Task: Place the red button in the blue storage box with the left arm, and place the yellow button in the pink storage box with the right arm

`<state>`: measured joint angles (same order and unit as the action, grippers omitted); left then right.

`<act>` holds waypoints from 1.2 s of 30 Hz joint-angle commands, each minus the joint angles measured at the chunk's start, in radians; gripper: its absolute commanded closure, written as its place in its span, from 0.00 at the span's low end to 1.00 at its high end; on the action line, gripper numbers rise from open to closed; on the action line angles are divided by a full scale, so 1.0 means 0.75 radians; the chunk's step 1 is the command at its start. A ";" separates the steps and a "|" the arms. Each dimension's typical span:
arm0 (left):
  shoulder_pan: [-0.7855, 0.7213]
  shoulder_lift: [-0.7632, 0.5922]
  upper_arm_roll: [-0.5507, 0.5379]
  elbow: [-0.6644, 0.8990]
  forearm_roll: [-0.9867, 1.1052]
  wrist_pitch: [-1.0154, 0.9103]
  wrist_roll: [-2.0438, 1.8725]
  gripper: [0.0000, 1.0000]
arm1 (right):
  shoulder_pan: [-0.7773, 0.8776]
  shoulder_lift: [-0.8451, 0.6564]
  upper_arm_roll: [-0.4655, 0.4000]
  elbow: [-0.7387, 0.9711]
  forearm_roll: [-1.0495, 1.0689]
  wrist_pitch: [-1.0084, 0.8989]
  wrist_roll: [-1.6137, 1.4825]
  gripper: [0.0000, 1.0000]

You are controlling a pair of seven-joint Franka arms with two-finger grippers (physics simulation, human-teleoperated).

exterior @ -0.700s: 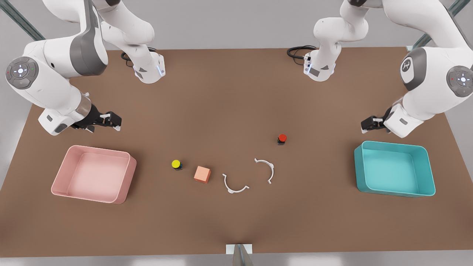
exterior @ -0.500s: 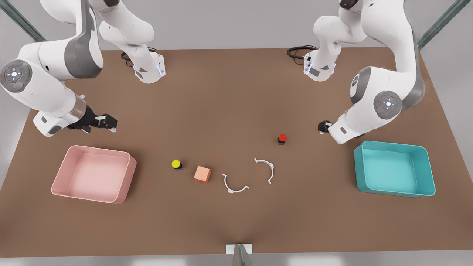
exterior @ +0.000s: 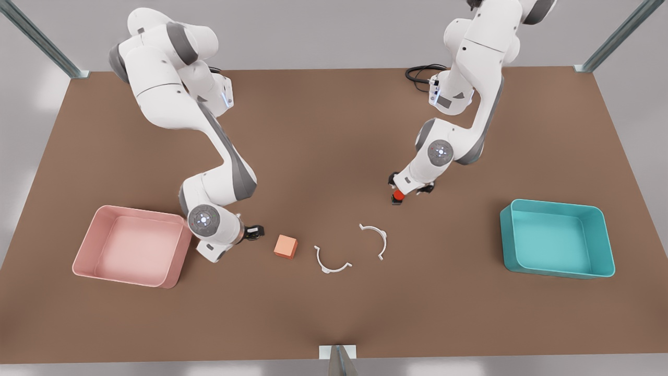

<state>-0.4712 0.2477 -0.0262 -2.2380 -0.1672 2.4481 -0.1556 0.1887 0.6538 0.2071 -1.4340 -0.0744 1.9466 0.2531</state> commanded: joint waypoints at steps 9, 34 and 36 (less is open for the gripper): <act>-0.049 0.118 0.000 -0.012 -0.018 0.248 -0.334 0.00 | -0.059 -0.056 0.008 -0.348 -0.009 0.428 0.198 0.00; 0.620 -0.236 0.019 0.090 -0.006 -0.427 0.606 0.55 | -0.074 -0.041 0.006 -0.602 -0.009 0.751 0.209 0.31; 0.739 -0.224 0.019 0.096 -0.006 -0.427 0.811 0.55 | -0.074 -0.041 0.006 -0.602 -0.009 0.749 0.209 0.37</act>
<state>0.0998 0.0824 -0.0118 -2.1637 -0.1647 2.2726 -0.1655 0.1333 0.6236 0.2115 -1.8854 -0.0822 2.4967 0.3914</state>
